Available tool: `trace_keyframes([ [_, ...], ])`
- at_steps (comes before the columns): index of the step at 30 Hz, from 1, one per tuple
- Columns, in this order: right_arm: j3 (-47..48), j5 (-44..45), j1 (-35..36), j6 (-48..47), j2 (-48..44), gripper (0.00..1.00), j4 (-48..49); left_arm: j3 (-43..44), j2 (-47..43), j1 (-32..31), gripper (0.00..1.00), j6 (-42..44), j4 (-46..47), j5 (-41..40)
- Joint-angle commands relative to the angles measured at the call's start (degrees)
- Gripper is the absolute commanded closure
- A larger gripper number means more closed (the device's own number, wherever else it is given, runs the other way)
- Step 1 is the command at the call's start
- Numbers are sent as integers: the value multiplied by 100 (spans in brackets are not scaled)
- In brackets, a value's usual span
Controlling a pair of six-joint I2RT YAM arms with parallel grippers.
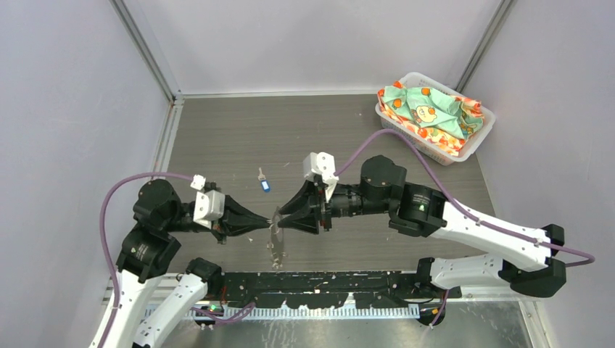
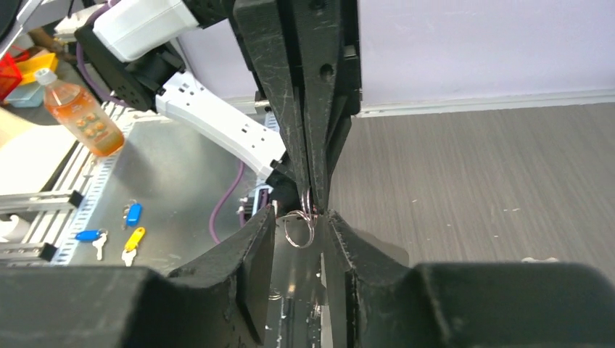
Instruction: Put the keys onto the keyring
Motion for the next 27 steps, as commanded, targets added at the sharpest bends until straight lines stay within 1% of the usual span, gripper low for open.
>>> trace_keyframes([
  [1,-54,577,8,-131,-510,62,258,329,-211,4,99,2209,-715,-467],
  [2,-87,672,9,-133,-561,60,246,308,-287,4,99,2704,-740,-590],
  [3,-109,754,9,-125,-602,59,240,275,-358,4,99,2943,-792,-653],
  [4,-122,828,7,-129,-629,59,195,262,-421,4,99,3411,-833,-704],
  [7,-173,1042,6,-125,-685,56,105,280,-524,4,100,4145,-1017,-742],
  [12,-350,1435,9,-103,-807,55,68,292,-680,4,100,4777,-1285,-596],
  [17,-596,2014,0,-76,-1014,55,76,323,-789,7,100,5002,-1412,-510],
  [18,-661,2155,-4,-46,-1059,54,94,335,-798,9,100,5060,-1457,-493],
  [20,-794,2512,-2,37,-1127,49,118,339,-838,13,99,5426,-1646,-402],
  [21,-845,2750,-1,105,-1146,43,112,329,-865,13,99,5453,-1653,-396],
  [24,-945,3434,-58,349,-1126,39,-126,353,-839,13,100,5281,-1655,-430],
  [26,-993,3962,-176,691,-1070,35,-376,429,-722,13,100,4709,-1584,-550],
  [27,-1038,4206,-280,1008,-1037,29,-521,482,-629,13,100,4123,-1471,-650],
])
